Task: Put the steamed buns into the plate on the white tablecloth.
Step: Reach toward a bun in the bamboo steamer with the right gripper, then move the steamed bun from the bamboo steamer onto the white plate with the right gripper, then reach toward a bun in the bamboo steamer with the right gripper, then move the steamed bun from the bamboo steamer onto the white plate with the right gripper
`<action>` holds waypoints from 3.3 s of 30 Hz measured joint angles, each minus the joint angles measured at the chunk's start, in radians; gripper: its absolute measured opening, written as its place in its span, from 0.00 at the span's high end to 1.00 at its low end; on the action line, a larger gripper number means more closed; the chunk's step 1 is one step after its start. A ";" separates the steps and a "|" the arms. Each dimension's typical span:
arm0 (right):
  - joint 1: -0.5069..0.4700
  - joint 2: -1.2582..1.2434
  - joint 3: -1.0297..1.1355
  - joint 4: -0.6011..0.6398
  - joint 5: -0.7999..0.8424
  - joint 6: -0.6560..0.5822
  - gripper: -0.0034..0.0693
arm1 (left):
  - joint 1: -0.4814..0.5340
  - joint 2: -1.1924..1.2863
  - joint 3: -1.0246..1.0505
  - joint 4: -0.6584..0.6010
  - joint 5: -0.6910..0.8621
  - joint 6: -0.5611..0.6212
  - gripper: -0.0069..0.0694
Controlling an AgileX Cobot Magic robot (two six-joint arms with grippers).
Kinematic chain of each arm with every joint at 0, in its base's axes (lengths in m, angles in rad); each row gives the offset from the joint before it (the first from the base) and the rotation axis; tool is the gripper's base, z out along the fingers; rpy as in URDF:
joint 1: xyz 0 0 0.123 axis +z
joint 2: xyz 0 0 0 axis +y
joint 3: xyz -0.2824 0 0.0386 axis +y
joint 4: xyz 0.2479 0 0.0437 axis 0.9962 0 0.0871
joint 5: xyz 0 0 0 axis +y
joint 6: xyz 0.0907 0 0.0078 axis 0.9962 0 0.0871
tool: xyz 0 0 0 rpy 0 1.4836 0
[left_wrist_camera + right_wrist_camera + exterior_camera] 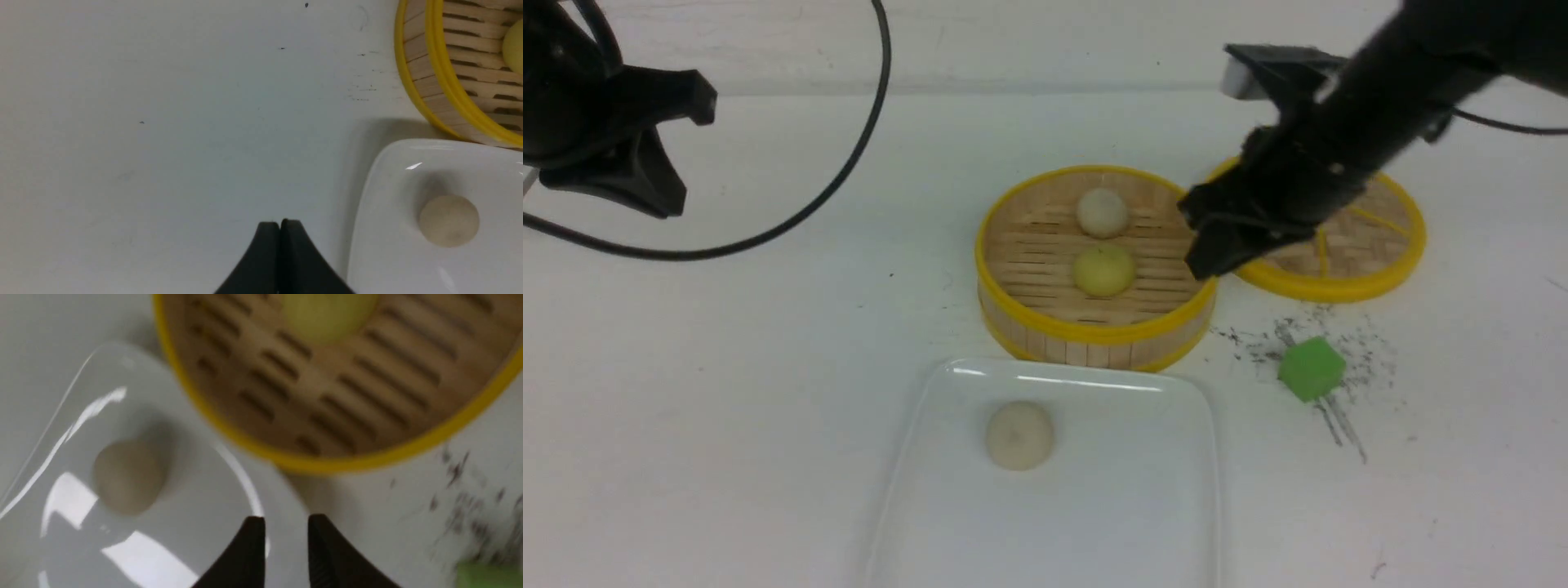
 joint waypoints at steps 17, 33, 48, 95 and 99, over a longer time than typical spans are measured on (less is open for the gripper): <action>0.028 0.582 -0.690 -0.140 -0.078 0.147 0.17 | 0.000 0.000 0.000 -0.001 0.001 0.005 0.87; 0.030 0.382 -0.843 -0.135 0.184 0.124 0.92 | 0.000 0.003 0.000 0.027 0.001 0.005 0.86; 0.274 -0.107 0.245 -0.131 0.081 0.190 0.88 | 0.000 0.053 0.000 0.049 0.001 0.005 0.84; 0.158 -0.150 -0.167 -0.107 0.173 0.041 0.93 | 0.000 0.086 0.000 0.004 0.001 0.005 0.81; 0.264 -0.243 0.229 -0.081 0.164 0.040 0.91 | 0.000 0.086 0.000 -0.007 0.001 0.005 0.81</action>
